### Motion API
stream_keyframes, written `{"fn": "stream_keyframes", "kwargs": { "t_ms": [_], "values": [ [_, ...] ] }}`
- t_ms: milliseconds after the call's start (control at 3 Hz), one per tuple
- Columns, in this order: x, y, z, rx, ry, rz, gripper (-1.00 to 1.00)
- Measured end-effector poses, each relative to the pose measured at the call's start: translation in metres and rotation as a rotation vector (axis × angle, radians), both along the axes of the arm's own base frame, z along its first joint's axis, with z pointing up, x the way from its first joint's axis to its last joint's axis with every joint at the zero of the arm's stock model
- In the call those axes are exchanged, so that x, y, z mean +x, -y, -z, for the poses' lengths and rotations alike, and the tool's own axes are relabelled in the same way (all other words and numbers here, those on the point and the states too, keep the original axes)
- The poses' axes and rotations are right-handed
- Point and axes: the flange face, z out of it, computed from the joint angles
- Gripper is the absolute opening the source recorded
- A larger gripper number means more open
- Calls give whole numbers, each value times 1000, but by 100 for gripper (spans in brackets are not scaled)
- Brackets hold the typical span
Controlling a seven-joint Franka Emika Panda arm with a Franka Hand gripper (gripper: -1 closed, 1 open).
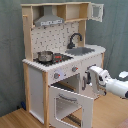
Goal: Play with the kitchen
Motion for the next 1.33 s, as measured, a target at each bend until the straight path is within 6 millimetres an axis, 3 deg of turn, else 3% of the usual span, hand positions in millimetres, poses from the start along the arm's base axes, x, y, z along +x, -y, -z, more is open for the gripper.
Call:
{"fn": "stream_keyframes", "kwargs": {
  "t_ms": [333,667,1000,1333],
  "values": [
    [3,4,-21,-40,19,29,100],
    [4,7,-25,-121,28,76,100],
    [-4,9,-35,-172,40,116,100],
    [-12,8,-57,-196,55,146,100]
  ]
}}
